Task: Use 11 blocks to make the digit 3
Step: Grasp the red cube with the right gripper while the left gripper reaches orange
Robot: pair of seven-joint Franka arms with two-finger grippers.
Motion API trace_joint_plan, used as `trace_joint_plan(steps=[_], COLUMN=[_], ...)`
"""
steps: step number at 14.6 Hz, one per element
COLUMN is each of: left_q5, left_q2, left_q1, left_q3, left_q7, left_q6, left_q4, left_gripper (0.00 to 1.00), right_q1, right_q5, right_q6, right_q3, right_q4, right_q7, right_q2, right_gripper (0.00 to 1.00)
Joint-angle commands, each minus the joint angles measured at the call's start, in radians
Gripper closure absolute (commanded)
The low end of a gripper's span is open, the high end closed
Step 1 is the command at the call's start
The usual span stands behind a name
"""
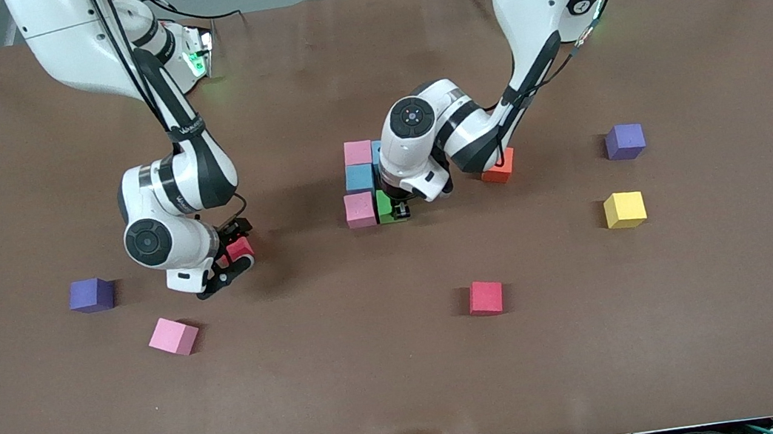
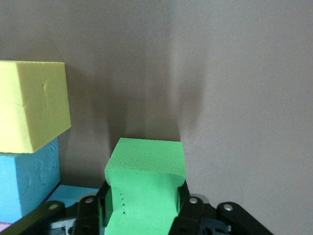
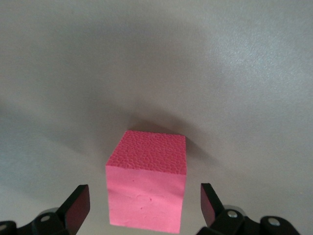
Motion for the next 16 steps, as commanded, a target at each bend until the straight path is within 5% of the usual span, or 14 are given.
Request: trace_joint_plan(steps=[1,7,9,16], left_q5=[0.023,0.023,0.026,0.029], left_q2=[0.008,0.017,0.019,0.035], left_q1=[-0.016,-0.016,-0.016,-0.018], left_q3=[0.010,0.011,0.011,0.010], left_q7=[-0.024,-0.024,-0.024,-0.024], left_q6=[0.007,0.016,0.022,0.022], left_q4=[0.015,0.017,0.017,0.034], left_gripper=[0.72,0.72,0.72,0.72], right_q1=[-0.001,0.000,0.000,-0.011], right_q5=[-0.010,-0.010,-0.012,-0.001], right_q6=[0.028,0.028,0.031,0.015], right_q3=[0.008,0.008,0.008,0.006], right_q4=[-0.060,-0.060,-0.053,0.045], right_q7=[-0.012,-0.012,-0.012,0.026], right_q2=[-0.044,-0.041,-0.040,-0.041], right_gripper=[0.02,0.30,0.52,0.60])
